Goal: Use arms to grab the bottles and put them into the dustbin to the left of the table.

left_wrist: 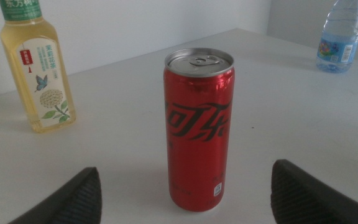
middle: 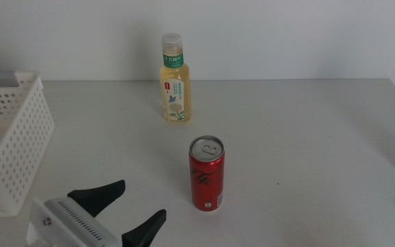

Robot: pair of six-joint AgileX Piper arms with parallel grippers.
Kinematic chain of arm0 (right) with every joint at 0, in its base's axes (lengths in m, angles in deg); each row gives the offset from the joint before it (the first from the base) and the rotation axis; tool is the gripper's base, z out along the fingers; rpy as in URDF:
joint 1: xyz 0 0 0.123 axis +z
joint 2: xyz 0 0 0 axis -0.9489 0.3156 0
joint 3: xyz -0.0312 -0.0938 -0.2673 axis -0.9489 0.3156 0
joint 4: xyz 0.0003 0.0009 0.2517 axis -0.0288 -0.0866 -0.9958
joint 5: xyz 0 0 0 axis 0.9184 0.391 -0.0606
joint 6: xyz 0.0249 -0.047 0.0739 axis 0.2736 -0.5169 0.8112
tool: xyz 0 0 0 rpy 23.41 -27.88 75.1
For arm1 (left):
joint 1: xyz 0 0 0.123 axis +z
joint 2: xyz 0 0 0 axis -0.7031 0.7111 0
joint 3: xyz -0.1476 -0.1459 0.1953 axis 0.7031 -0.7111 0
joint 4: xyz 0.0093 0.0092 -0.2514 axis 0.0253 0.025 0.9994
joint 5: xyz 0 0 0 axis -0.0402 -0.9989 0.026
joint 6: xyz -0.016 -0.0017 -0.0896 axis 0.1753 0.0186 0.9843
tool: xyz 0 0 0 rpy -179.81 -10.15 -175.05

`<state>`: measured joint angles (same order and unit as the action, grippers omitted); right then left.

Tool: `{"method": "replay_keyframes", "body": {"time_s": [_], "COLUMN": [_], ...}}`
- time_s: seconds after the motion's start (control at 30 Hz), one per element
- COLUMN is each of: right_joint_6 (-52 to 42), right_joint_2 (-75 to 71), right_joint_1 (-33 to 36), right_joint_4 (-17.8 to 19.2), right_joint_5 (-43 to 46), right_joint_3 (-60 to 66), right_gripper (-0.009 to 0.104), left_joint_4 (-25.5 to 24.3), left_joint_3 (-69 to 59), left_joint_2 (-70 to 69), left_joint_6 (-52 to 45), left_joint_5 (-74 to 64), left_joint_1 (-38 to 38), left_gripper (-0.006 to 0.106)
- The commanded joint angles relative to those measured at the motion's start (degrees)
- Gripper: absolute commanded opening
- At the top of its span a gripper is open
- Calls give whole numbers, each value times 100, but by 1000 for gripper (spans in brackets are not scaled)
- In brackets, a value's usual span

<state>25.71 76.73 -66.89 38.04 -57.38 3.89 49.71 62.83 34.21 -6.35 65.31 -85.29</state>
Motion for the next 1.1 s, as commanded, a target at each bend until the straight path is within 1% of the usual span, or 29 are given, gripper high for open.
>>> {"method": "replay_keyframes", "body": {"time_s": [0.0, 0.1, 0.23, 0.43, 0.67, 1.07], "right_joint_6": [-26, -26, -26, -26, -26, -26], "right_joint_2": [-122, -122, -122, -122, -122, -122], "right_joint_1": [-47, -47, -47, -47, -47, -47], "right_joint_4": [43, 43, 43, 43, 43, 43], "right_joint_5": [427, 427, 427, 422, 422, 422], "right_joint_3": [-56, -56, -56, -56, -56, -56], "right_gripper": [71, 71, 71, 71, 71, 71], "left_joint_4": [-46, -47, -76, -367, -656, -714], "left_joint_3": [327, 581, 861, 1270, 1910, 2642], "left_joint_2": [-64, -41, 303, 1139, 2014, 2830], "left_joint_6": [57, 13, 26, 332, 596, 685], "left_joint_5": [147, -129, -140, 258, 266, 265], "left_joint_1": [-46, -46, -46, -46, -46, -46], "left_gripper": [93, 93, 93, 93, 93, 93]}}
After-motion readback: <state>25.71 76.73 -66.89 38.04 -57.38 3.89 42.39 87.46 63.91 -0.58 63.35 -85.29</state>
